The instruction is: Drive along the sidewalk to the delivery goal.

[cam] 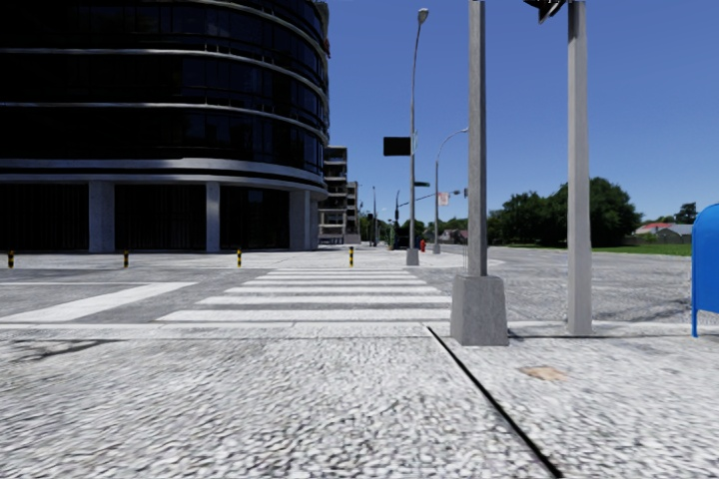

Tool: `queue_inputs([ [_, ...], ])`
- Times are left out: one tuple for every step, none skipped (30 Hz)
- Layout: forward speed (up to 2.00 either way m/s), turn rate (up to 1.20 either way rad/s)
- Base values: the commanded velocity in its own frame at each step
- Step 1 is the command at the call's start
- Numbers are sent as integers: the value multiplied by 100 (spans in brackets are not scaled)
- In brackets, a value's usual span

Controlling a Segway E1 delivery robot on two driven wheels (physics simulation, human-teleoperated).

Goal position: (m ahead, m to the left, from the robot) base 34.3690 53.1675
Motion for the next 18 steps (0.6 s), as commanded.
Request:
queue_inputs([
  [200, 0],
  [200, 0],
  [200, 0],
  [200, 0],
  [200, 0],
  [200, 0],
  [200, 0],
  [200, 0],
  [200, 0],
  [200, 0],
  [200, 0],
  [200, 0],
  [200, 0],
  [200, 0],
  [200, 0],
  [200, 0],
  [200, 0],
  [200, 0],
])
